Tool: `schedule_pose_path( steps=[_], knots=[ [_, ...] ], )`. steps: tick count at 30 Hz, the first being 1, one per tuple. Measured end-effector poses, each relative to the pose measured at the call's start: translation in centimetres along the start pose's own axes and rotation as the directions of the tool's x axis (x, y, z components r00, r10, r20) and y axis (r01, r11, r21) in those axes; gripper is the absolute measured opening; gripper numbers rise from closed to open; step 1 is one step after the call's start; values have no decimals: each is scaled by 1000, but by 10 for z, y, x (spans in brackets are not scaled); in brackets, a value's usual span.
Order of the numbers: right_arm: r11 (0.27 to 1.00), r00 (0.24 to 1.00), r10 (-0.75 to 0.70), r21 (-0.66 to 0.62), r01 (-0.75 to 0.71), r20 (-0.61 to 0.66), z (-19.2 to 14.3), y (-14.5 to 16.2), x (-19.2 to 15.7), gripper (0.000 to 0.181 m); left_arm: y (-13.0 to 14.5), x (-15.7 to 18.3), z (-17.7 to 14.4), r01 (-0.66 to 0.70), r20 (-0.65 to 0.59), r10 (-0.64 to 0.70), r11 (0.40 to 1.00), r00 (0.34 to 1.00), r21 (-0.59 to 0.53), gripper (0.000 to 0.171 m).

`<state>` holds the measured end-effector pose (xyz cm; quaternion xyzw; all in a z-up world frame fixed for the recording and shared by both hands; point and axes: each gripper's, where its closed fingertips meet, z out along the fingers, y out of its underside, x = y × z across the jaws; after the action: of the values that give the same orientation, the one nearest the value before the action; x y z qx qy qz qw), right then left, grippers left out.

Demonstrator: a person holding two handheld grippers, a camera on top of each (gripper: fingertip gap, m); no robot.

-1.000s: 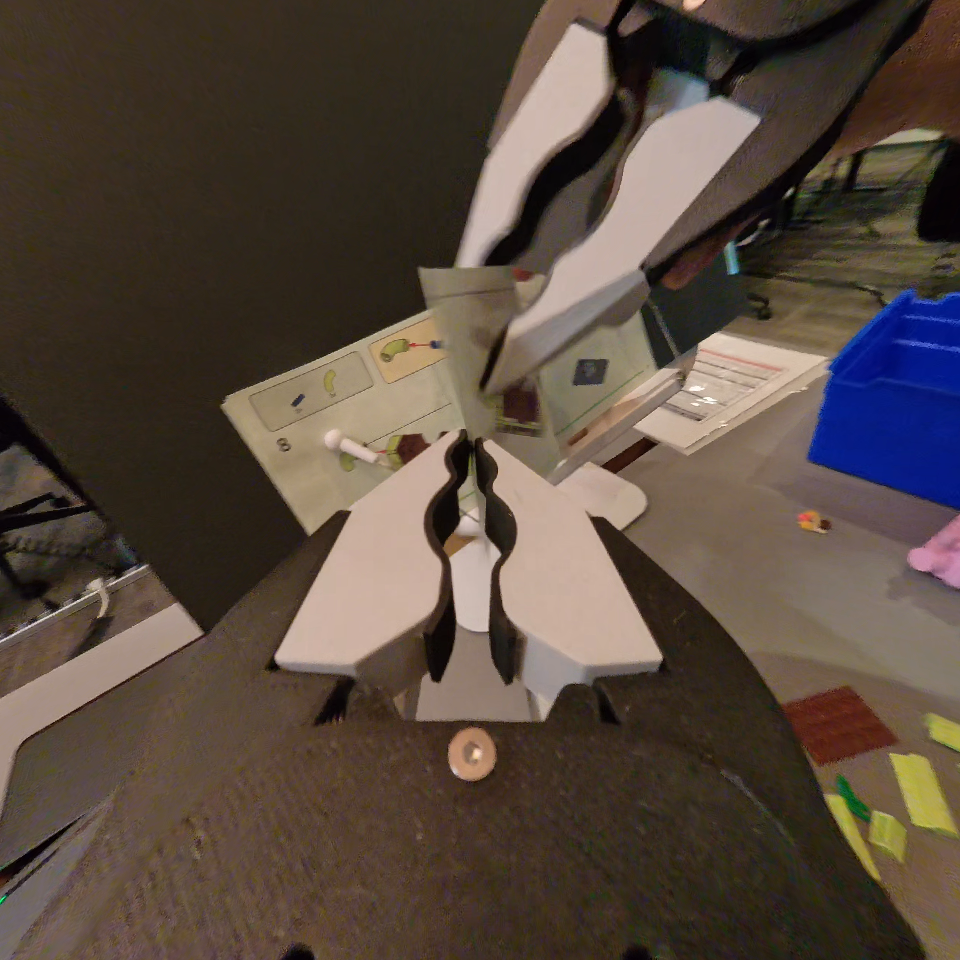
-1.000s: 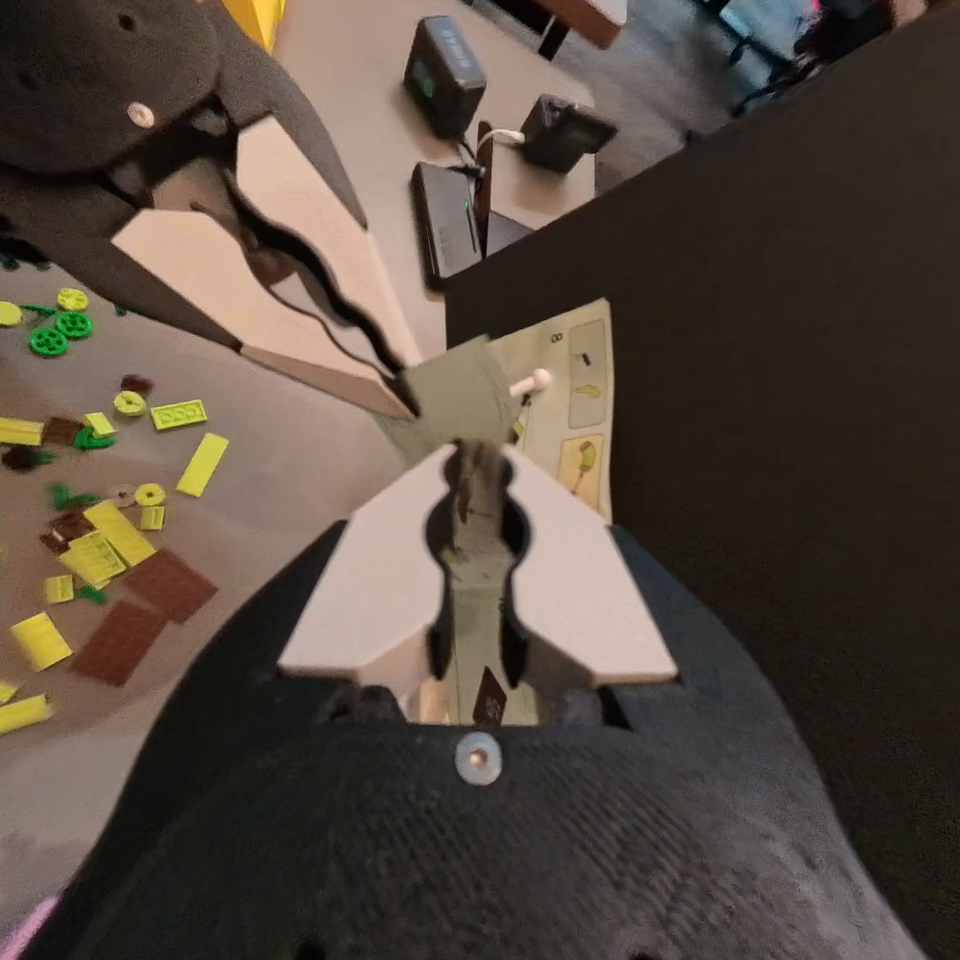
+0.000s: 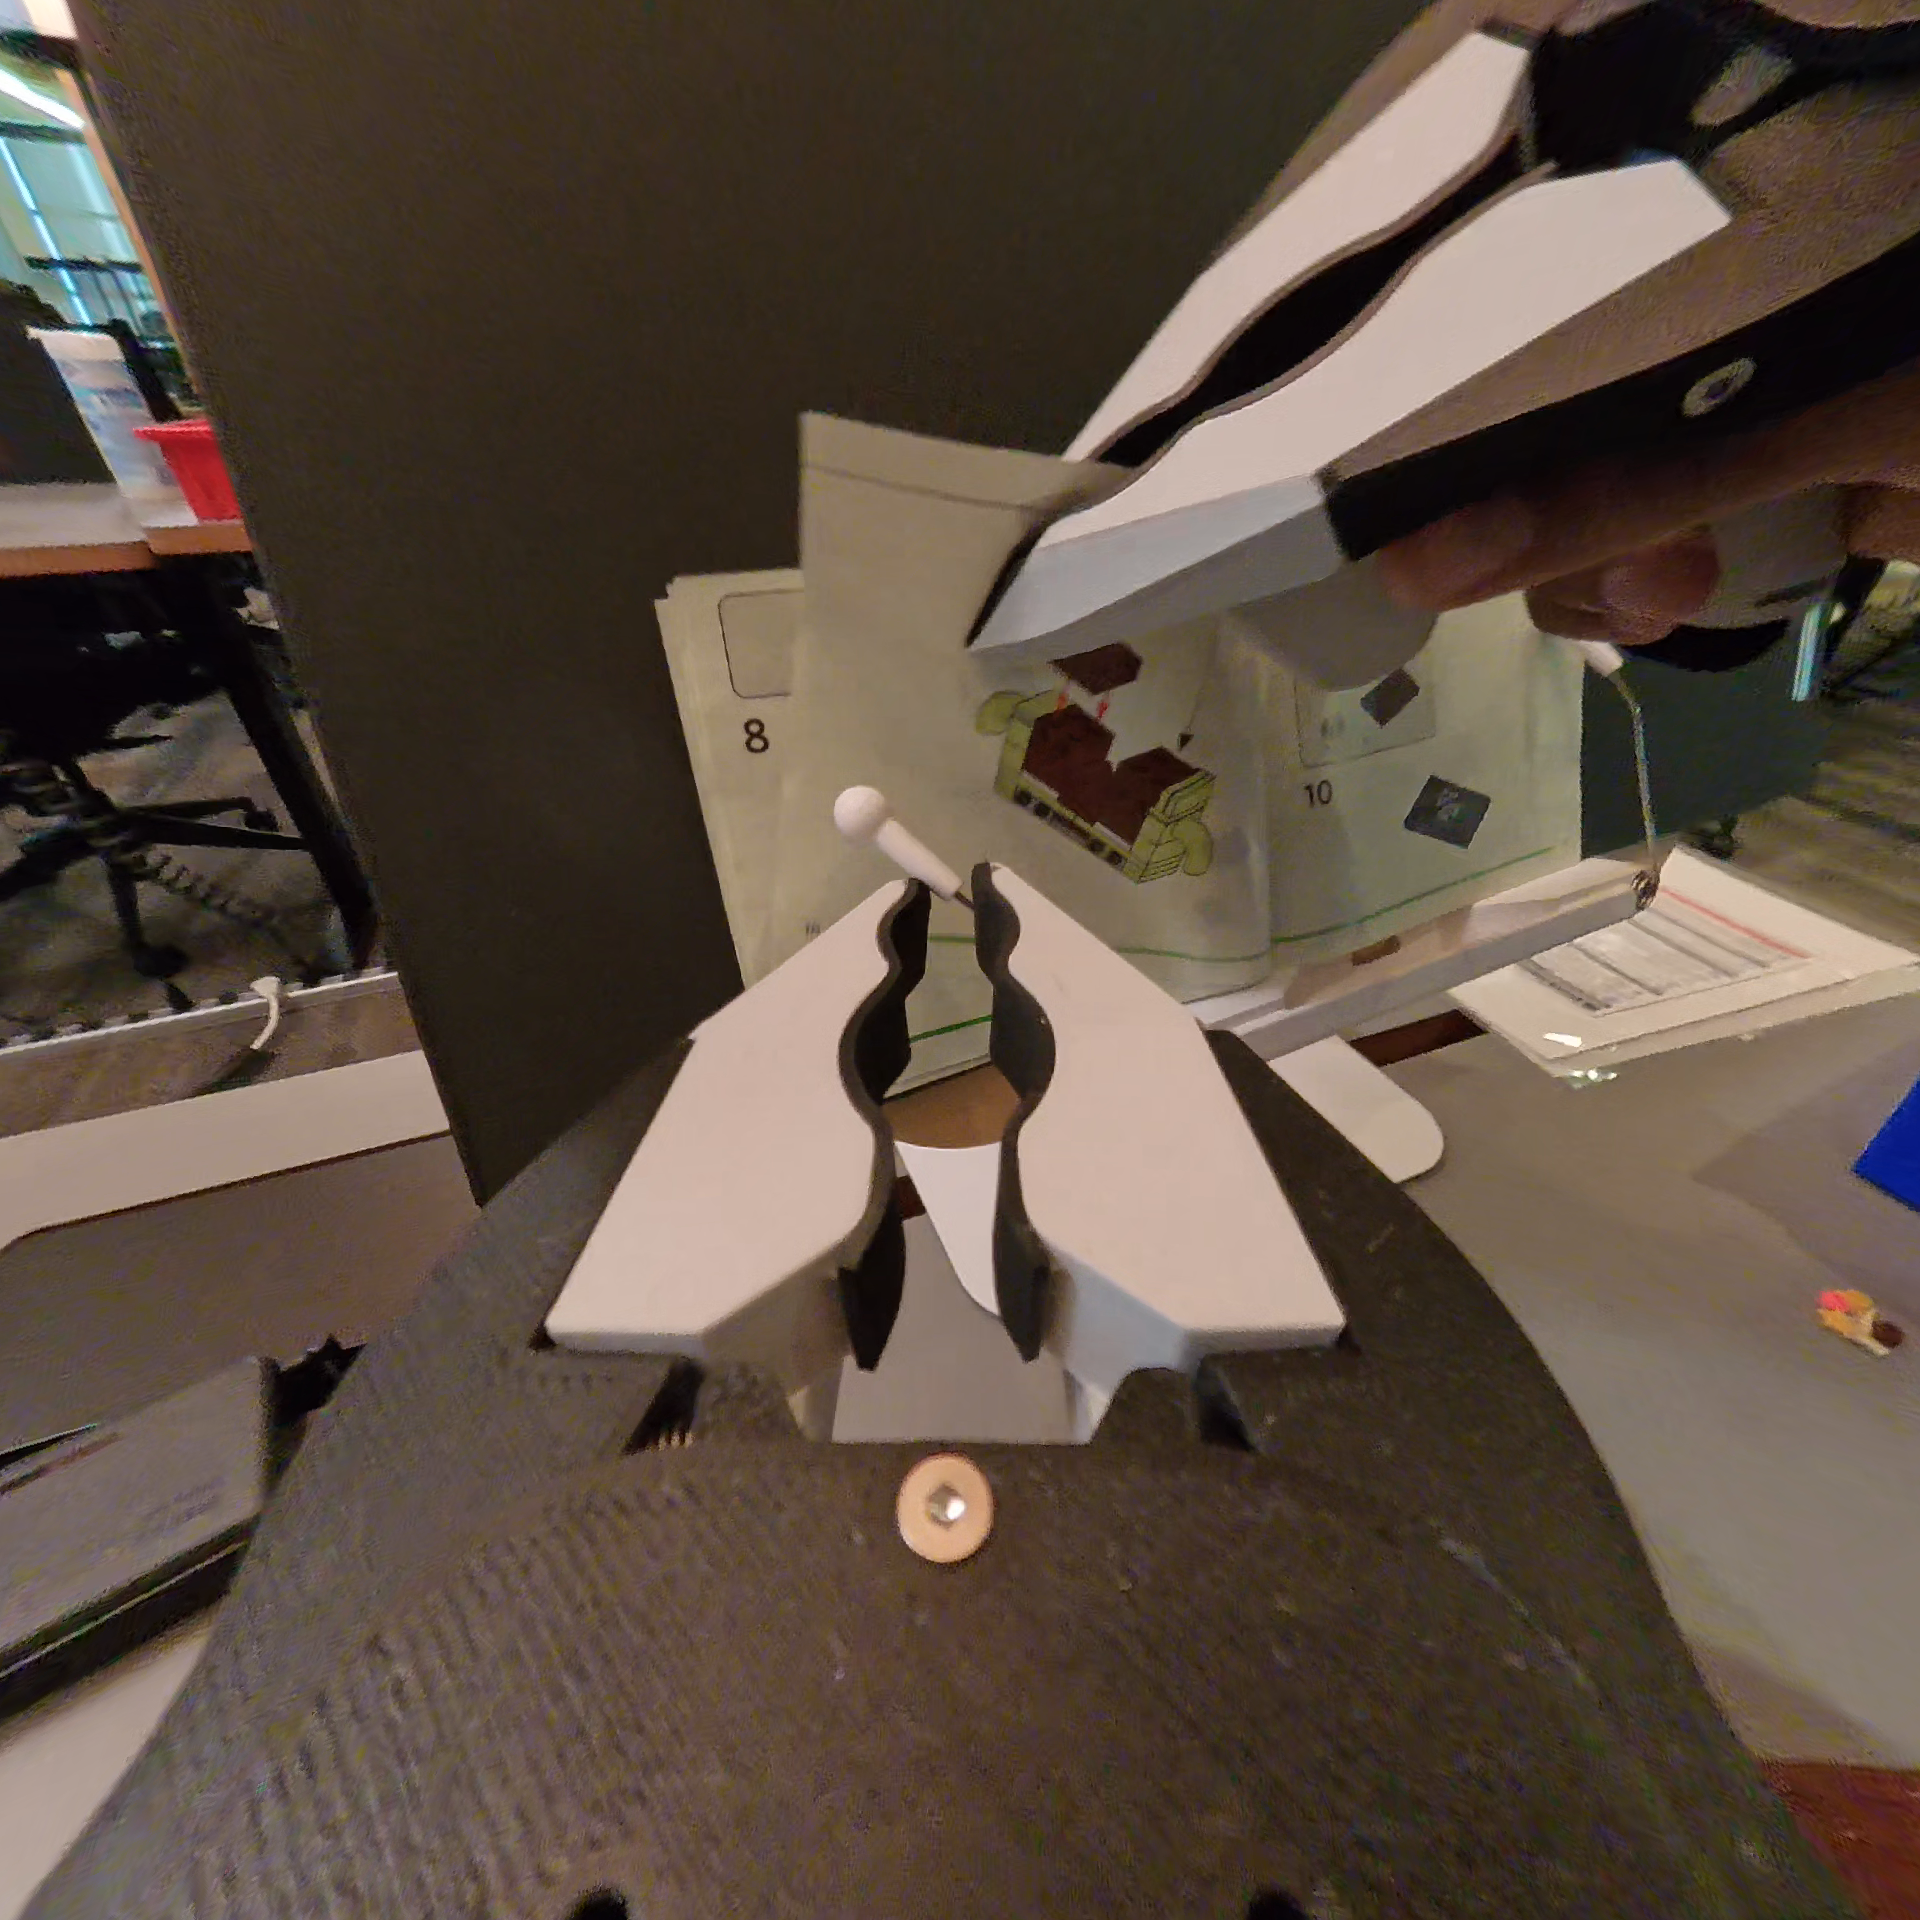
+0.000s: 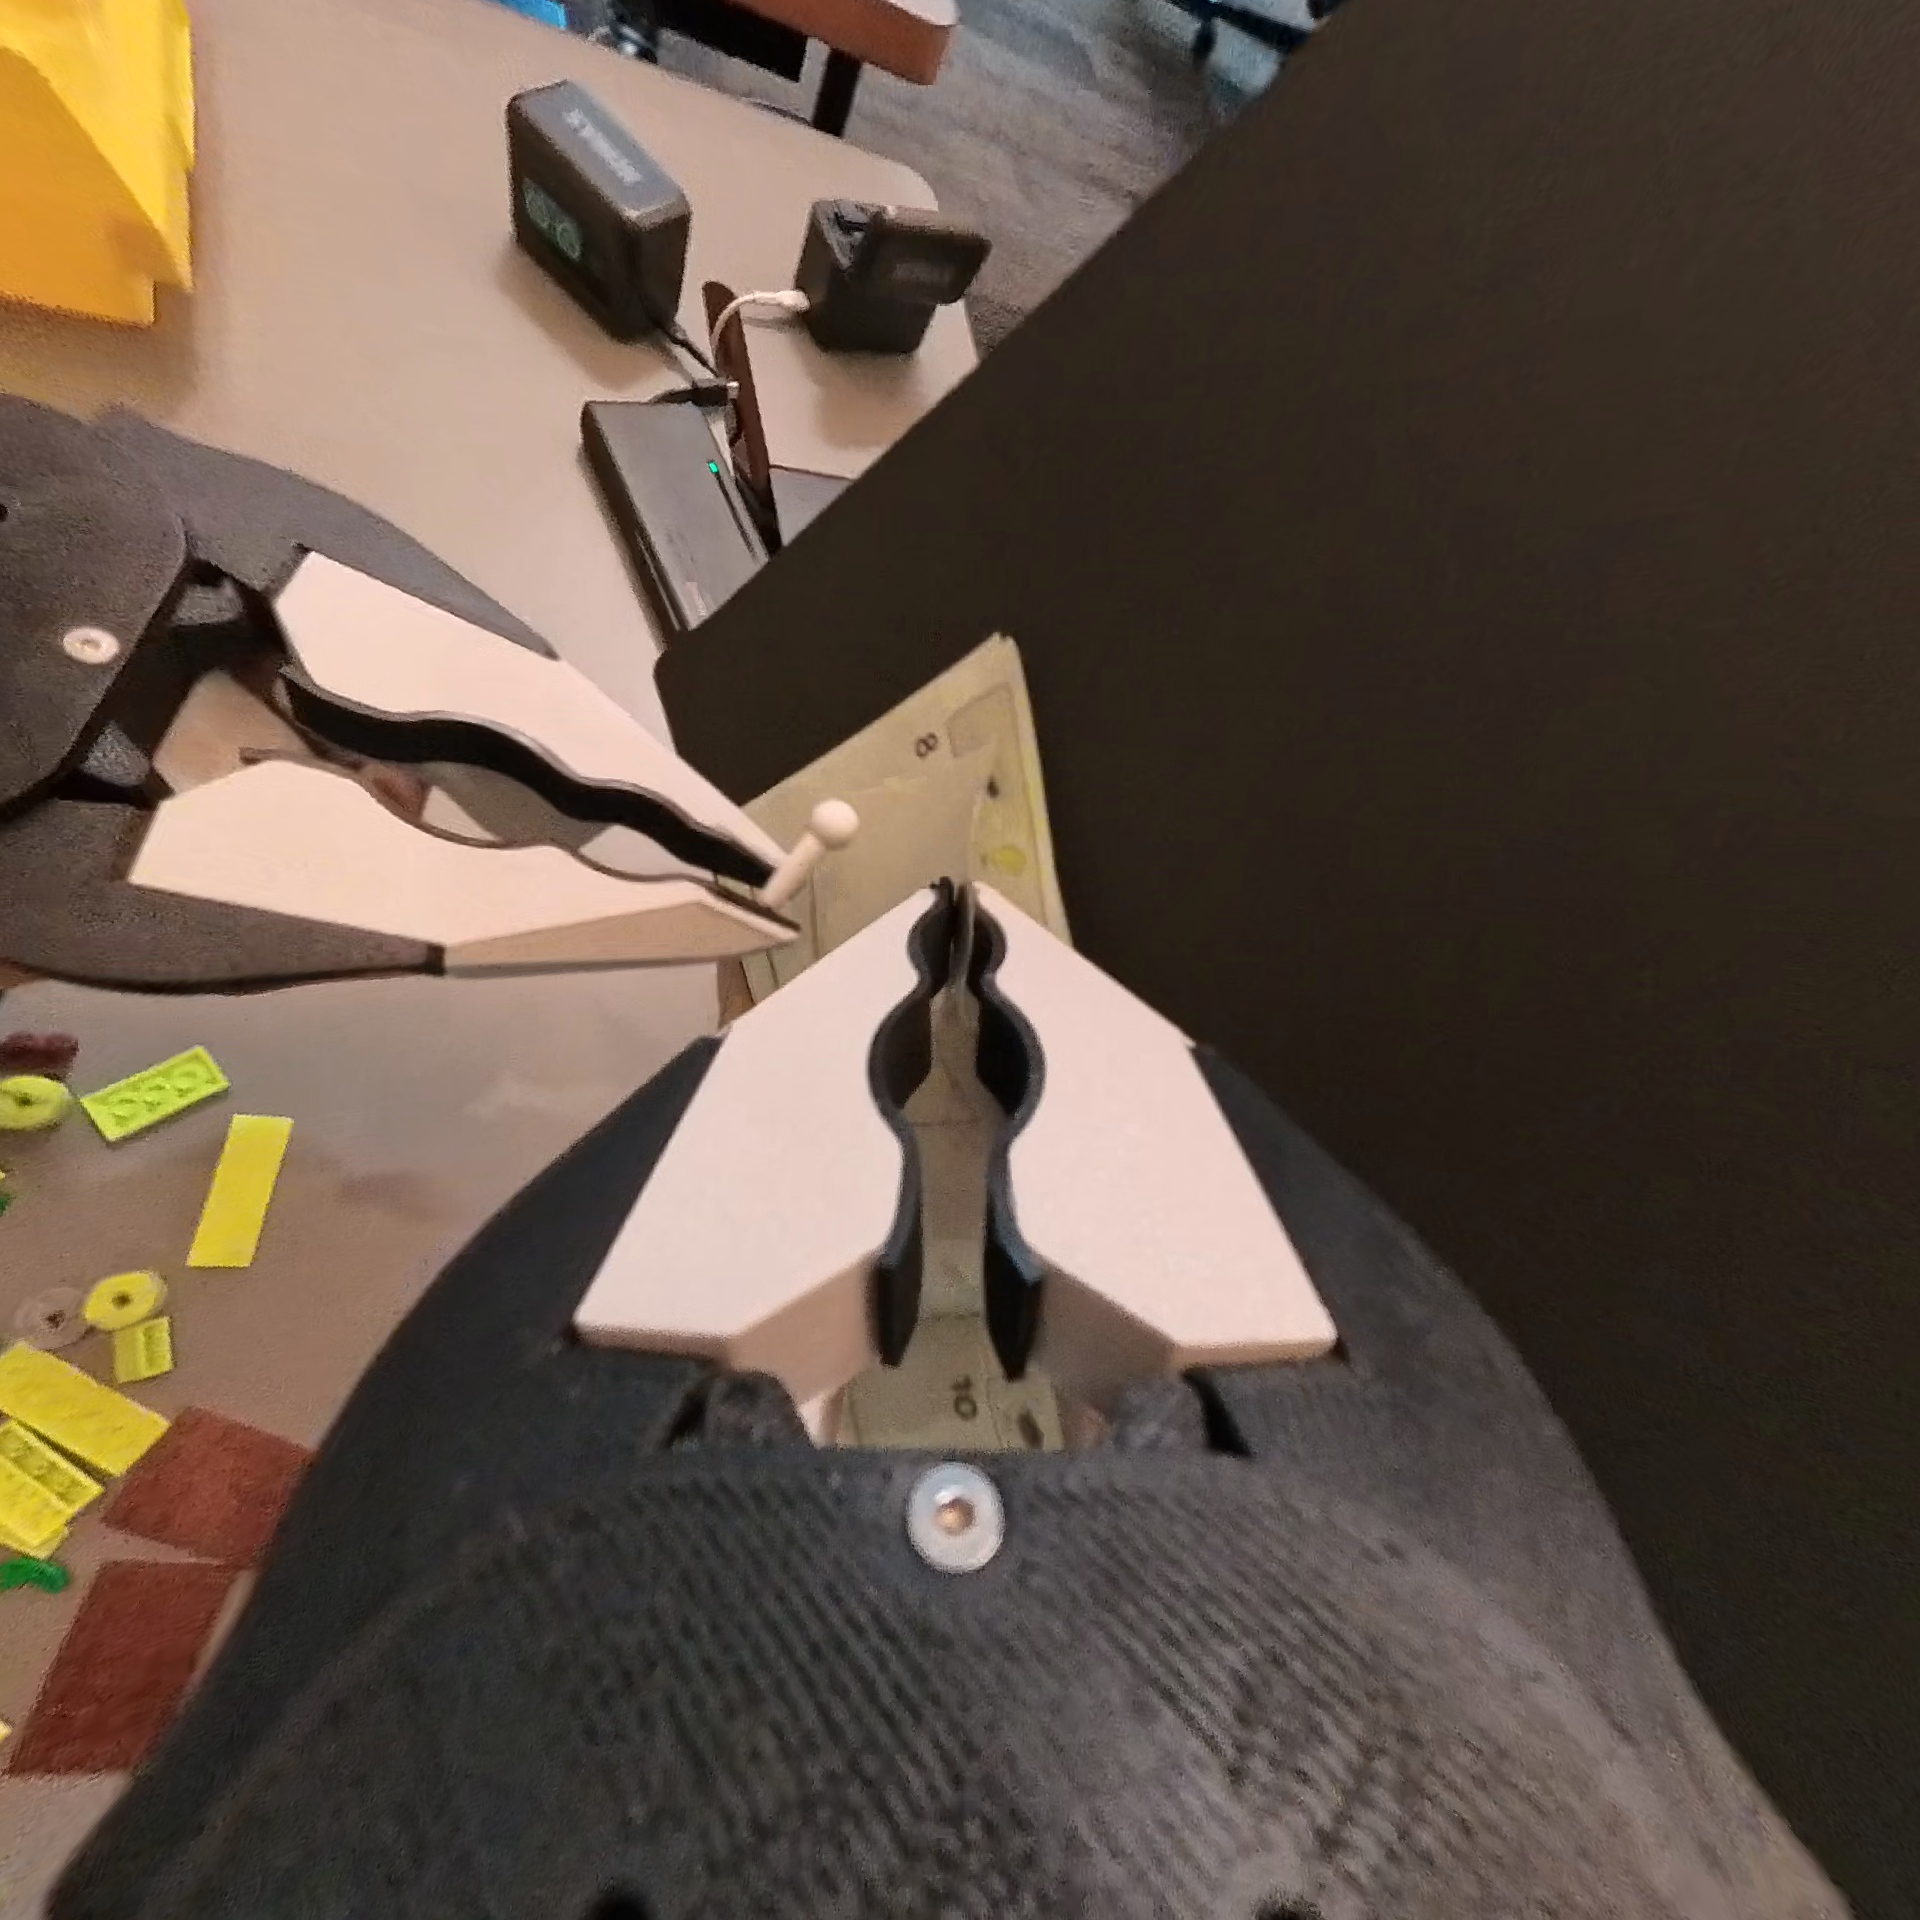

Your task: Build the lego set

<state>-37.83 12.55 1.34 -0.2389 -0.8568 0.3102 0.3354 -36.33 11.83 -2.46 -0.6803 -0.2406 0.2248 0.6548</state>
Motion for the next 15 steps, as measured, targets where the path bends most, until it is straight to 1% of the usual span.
schedule_pose_path(
  steps=[2,4,5,7,8,10,12,13,15],
  knots=[
    [999,999,-47,-15,47,1,9,0,-5,8,2,1,1,-24,-9,23,1000,1000,-15,7],
    [998,998,-60,-25,60,-1,14,0,-8,26,3,1,3,-24,-21,24,999,1000,-25,7],
    [998,998,-60,-20,59,-11,12,0,-8,32,3,1,3,-21,-24,20,999,999,-27,7],
    [997,995,-66,34,69,-71,1,-6,-3,52,3,1,3,-17,-29,16,999,999,-32,7],
    [993,989,-75,82,86,-127,-10,-10,2,56,3,1,3,-14,-32,13,999,999,-32,7],
    [976,965,-83,173,129,-250,-35,-15,11,54,4,1,4,-14,-34,13,999,999,-35,7],
    [964,931,-94,203,174,-352,-58,-9,13,47,4,0,4,-14,-38,12,999,999,-36,6],
    [960,919,-114,196,200,-377,-65,-1,9,40,4,0,4,-12,-40,10,999,999,-37,6],
    [954,910,-192,150,262,-367,-66,19,-8,20,3,1,4,-6,-43,5,999,999,-35,6]
  ],
)
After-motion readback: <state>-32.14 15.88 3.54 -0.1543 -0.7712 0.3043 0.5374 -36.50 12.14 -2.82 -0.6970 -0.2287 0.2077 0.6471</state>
